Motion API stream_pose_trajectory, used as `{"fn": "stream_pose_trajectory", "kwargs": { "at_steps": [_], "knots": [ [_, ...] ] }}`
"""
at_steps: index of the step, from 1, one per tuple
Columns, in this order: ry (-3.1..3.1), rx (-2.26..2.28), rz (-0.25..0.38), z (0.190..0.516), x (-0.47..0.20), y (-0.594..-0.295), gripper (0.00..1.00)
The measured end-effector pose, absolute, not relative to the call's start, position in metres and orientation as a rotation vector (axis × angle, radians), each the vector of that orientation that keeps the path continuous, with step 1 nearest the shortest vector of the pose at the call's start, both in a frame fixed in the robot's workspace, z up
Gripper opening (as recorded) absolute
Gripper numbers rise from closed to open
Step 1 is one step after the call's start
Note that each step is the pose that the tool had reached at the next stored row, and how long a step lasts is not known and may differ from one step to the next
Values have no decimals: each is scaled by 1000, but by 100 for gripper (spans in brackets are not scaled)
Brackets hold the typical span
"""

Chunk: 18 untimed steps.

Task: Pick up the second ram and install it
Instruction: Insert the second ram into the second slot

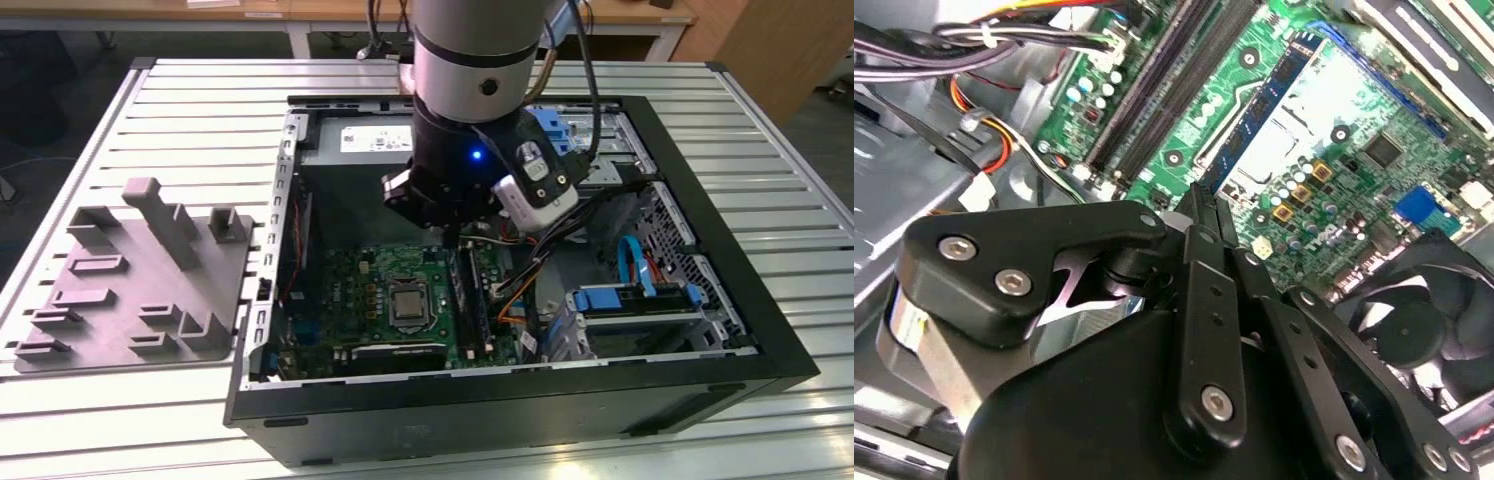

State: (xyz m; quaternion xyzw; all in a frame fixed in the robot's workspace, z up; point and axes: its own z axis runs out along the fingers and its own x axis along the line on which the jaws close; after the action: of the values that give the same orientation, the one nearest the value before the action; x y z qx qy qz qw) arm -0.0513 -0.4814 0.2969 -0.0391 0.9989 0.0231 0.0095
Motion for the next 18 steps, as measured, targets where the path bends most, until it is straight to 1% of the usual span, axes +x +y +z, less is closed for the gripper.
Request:
{"fn": "stream_pose_trajectory", "kwargs": {
  "at_steps": [11, 18],
  "knots": [
    [3120, -119, 72, 285, -42, -482, 11],
    [3120, -120, 72, 284, -40, -482, 11]
  ]
}}
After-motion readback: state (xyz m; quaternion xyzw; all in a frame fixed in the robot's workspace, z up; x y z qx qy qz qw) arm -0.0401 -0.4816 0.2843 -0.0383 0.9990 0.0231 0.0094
